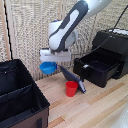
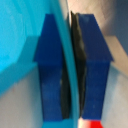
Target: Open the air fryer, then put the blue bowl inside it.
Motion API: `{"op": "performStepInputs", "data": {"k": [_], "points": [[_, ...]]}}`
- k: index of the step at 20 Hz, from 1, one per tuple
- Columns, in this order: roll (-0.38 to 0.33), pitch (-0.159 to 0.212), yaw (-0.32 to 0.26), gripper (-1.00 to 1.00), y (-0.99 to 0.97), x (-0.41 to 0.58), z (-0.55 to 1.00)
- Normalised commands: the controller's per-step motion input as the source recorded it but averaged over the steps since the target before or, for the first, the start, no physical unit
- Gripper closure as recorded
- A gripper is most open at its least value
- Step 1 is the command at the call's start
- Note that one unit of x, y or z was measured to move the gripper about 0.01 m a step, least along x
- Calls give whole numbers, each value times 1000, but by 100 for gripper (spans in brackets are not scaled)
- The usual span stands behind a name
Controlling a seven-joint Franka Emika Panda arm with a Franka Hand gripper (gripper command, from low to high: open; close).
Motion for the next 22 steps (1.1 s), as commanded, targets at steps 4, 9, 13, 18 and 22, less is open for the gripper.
{"op": "performStepInputs", "data": {"k": [4, 9, 13, 18, 22], "points": [[5, 55, -186, 100, -199, 228, 849], [15, 104, -207, 100, -326, 102, 793], [0, 161, -229, 100, -518, 15, 546], [0, 123, -288, 100, -428, 0, 304], [0, 50, -315, 100, -380, 0, 105]]}}
